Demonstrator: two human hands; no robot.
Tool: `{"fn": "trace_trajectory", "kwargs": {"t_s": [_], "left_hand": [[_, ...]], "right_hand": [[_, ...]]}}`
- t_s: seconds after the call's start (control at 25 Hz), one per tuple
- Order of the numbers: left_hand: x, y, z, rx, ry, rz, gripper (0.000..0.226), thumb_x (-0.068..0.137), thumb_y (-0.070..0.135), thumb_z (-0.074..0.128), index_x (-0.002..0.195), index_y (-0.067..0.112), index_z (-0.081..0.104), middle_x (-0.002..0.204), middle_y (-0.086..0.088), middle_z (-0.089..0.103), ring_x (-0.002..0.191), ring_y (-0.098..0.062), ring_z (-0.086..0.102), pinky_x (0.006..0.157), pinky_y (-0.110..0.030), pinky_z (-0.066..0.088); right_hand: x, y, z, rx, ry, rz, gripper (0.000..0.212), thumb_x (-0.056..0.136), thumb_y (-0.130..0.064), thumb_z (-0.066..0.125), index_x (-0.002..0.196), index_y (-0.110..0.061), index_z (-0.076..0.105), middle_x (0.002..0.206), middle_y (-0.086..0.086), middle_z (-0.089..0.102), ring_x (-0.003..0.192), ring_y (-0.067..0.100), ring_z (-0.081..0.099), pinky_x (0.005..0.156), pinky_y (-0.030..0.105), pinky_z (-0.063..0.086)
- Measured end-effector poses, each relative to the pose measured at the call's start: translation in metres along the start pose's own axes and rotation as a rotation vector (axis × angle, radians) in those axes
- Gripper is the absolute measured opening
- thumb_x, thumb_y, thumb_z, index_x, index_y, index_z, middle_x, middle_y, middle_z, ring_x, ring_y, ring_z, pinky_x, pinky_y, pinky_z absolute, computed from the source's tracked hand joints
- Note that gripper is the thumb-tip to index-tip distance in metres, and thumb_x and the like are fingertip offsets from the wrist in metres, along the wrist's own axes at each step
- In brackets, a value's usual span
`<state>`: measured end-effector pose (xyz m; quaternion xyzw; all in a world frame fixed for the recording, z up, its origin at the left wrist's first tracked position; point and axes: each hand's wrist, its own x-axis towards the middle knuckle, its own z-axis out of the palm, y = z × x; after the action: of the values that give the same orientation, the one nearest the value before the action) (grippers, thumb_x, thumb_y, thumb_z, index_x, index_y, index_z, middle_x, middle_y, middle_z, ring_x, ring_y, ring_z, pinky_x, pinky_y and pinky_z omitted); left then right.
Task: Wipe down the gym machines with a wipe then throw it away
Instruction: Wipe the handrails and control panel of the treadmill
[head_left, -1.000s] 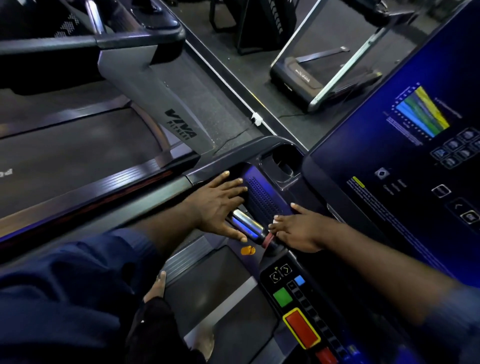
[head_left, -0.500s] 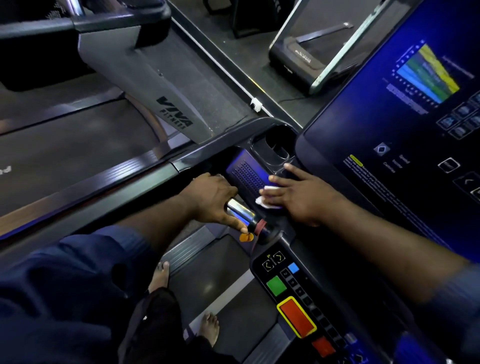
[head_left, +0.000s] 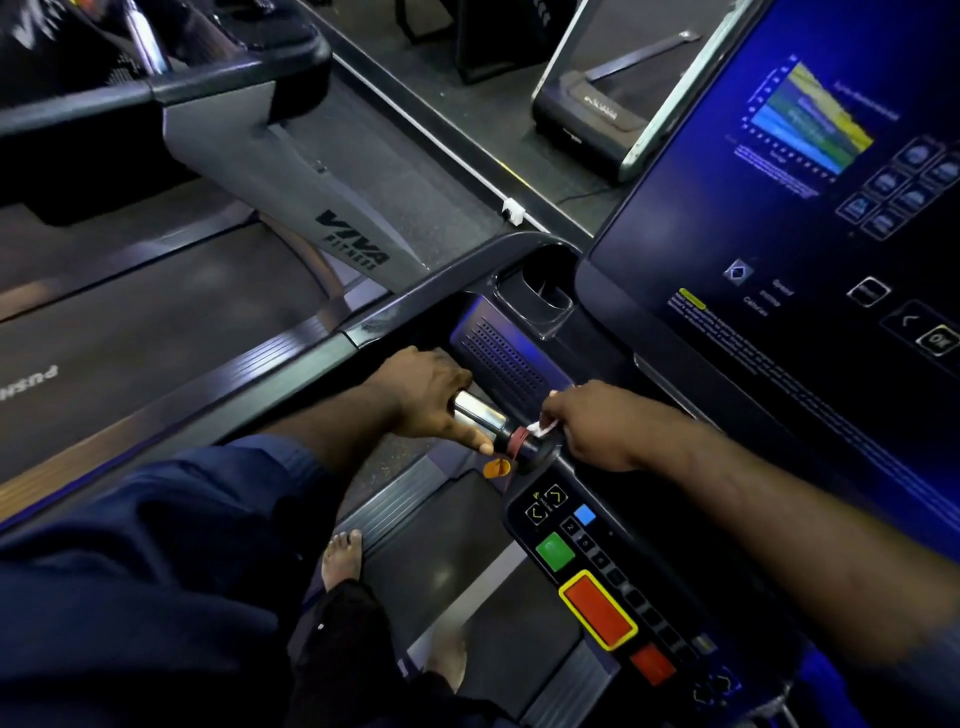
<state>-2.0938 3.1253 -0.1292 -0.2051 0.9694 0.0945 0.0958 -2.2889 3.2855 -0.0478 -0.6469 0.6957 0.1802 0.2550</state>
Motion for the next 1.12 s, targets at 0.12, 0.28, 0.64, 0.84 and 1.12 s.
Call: {"fn": "trace_trajectory", "kwargs": {"t_s": [0.12,0.28,0.64,0.84,1.12], "left_hand": [[0.001,-0.001,0.002,-0.012,0.001,-0.001,0.094,0.053,0.114,0.024,0.082,0.029,0.050,0.078,0.014,0.047,0.080,-0.013,0.045,0.076,-0.038,0.035],[0.001,-0.002,0.001,-0.007,-0.008,-0.002,0.096,0.054,0.115,0.024,0.082,0.027,0.051,0.081,0.010,0.053,0.078,-0.014,0.049,0.078,-0.039,0.042],[0.001,-0.005,0.000,0.008,-0.051,-0.005,0.100,0.053,0.112,0.028,0.094,0.026,0.057,0.106,0.003,0.065,0.104,-0.023,0.062,0.083,-0.040,0.047],[-0.001,-0.038,-0.016,-0.013,-0.059,0.233,0.111,0.062,0.072,0.087,0.147,0.014,0.049,0.156,-0.009,0.039,0.144,-0.029,0.037,0.122,-0.037,0.025],[0.005,-0.101,-0.022,0.050,0.105,0.206,0.139,0.059,0.084,0.077,0.167,0.023,0.014,0.175,-0.008,-0.002,0.162,-0.031,0.000,0.130,-0.053,-0.005]], "right_hand": [[0.003,-0.016,-0.011,-0.005,-0.061,0.012,0.036,0.095,-0.019,0.056,0.128,-0.027,0.066,0.123,0.008,0.068,0.111,0.029,0.064,0.093,0.035,0.054],[-0.002,-0.031,-0.033,-0.096,-0.056,0.058,0.028,0.097,-0.015,0.060,0.120,-0.024,0.074,0.115,0.009,0.071,0.104,0.028,0.068,0.088,0.034,0.056],[-0.011,-0.096,0.055,0.147,0.372,0.136,0.068,0.109,-0.040,0.046,0.164,-0.010,0.021,0.169,0.012,0.028,0.158,0.026,0.024,0.130,0.046,0.008],[-0.008,-0.103,0.060,0.014,0.495,0.107,0.067,0.103,-0.012,0.046,0.164,-0.006,0.021,0.170,0.013,0.025,0.157,0.026,0.026,0.126,0.040,0.003],[0.039,-0.090,0.033,0.309,0.395,0.269,0.050,0.097,-0.043,0.067,0.143,-0.025,0.057,0.127,-0.002,0.070,0.117,0.024,0.063,0.109,0.037,0.044]]}}
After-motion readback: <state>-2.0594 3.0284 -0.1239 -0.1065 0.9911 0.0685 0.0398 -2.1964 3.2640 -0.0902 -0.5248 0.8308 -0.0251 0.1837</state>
